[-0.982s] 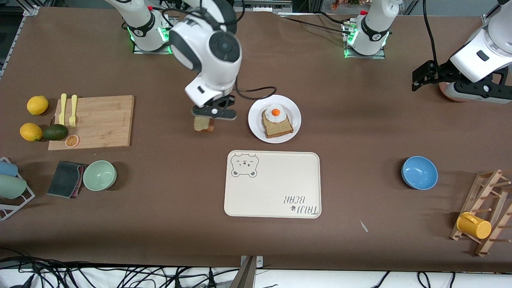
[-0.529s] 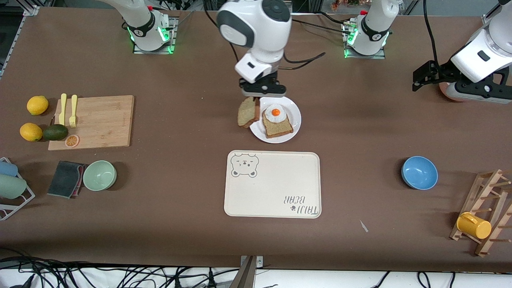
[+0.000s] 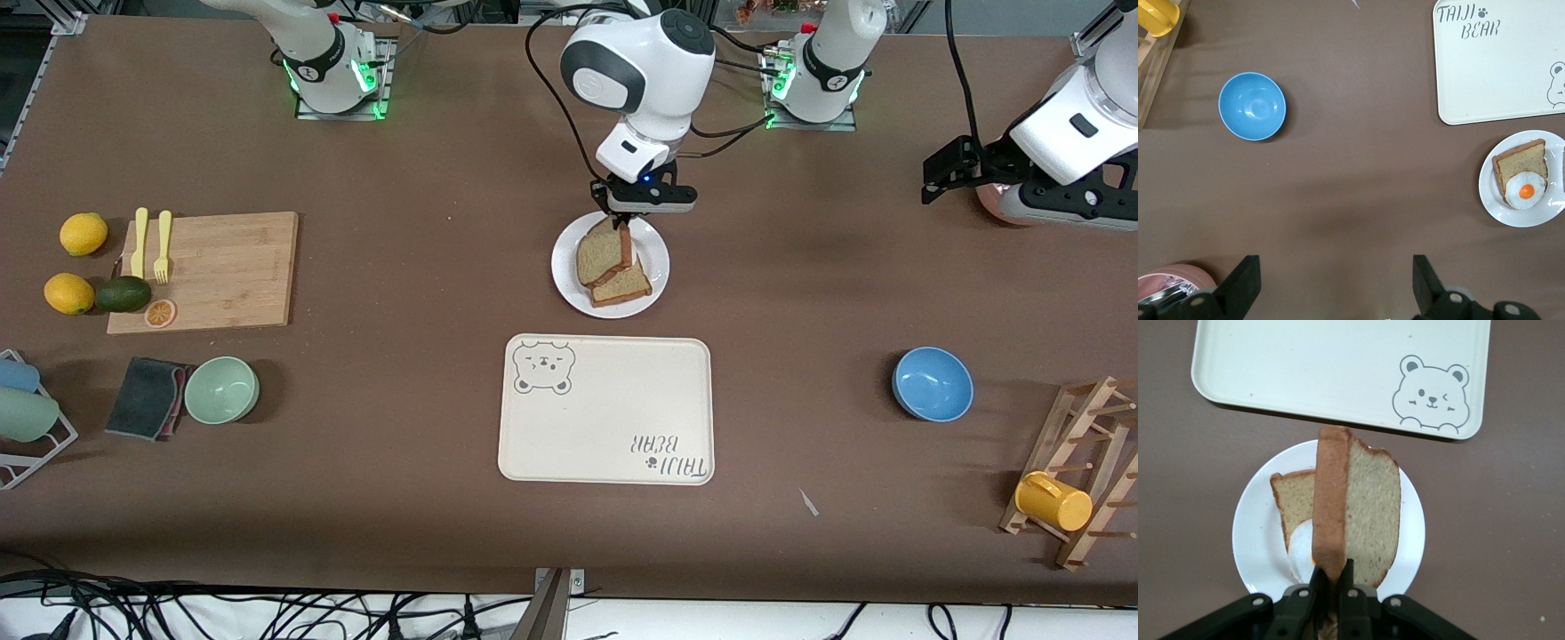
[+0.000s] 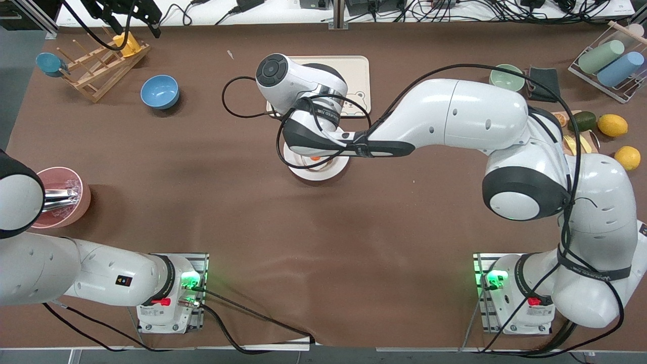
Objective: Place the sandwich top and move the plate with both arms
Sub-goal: 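Lower the bread onto the egg slice and open the right gripper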
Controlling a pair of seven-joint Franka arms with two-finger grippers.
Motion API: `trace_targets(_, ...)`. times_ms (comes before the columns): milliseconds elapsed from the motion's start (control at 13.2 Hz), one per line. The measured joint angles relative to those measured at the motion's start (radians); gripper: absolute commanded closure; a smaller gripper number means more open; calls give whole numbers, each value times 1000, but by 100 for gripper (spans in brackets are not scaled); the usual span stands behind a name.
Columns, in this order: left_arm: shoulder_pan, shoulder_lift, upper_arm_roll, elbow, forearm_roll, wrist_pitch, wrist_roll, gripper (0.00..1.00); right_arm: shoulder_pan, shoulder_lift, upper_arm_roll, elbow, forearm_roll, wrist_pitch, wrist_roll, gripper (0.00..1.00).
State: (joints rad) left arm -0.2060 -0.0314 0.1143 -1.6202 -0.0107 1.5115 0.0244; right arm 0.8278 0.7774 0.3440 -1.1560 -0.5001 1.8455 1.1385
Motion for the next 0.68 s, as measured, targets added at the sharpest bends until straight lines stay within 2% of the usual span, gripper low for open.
trace_targets(453,0,0,0,0,0,0,0,0,28,56,-12,-1,-13,8,0,100)
trace_targets(529,0,0,0,0,0,0,0,0,33,64,-14,-2,-16,8,1,97)
trace_targets(680,0,0,0,0,0,0,0,0,42,81,-17,-6,-47,7,2,81)
